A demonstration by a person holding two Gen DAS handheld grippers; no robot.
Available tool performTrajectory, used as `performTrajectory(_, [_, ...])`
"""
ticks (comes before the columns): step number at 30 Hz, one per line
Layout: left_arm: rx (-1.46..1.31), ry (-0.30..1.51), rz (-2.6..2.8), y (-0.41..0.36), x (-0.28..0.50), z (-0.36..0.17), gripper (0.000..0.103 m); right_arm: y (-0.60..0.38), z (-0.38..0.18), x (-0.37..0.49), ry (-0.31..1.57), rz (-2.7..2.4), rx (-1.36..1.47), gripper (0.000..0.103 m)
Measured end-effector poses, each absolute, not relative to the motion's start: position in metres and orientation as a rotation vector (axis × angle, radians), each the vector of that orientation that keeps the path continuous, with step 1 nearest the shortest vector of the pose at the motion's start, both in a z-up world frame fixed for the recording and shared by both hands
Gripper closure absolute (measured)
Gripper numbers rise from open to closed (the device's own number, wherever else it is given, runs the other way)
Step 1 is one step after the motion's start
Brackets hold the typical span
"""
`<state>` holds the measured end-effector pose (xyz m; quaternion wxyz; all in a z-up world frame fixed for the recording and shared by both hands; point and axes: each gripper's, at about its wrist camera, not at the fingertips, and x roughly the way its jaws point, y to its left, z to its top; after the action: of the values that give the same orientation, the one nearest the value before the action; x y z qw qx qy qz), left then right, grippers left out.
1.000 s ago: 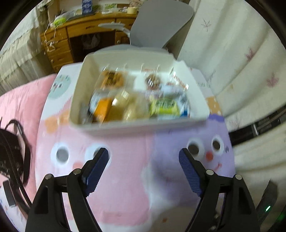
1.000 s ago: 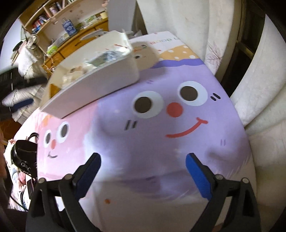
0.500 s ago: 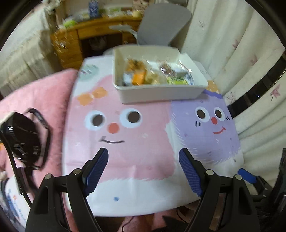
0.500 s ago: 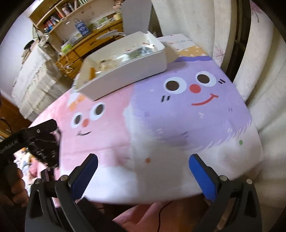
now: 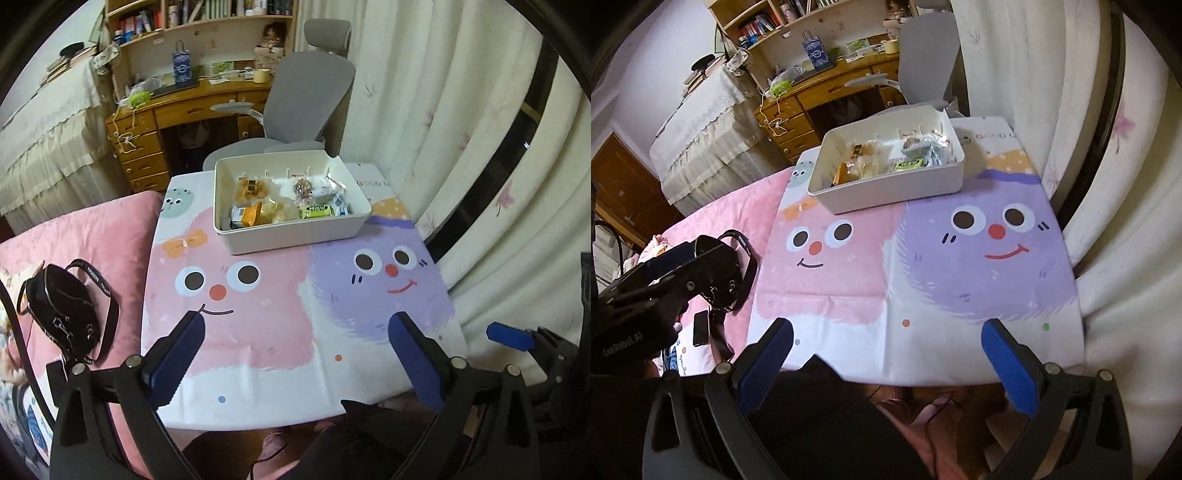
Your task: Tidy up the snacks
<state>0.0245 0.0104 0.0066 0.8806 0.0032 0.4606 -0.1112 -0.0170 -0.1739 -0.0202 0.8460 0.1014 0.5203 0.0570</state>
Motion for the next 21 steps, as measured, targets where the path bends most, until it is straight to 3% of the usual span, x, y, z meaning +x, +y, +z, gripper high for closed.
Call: performTrajectory(21, [-0.013, 0.967, 0.006, 0.008, 0.005, -0.004, 0.001, -0.169, -0.003, -0.030, 0.992, 0.140, 0.093, 0.000])
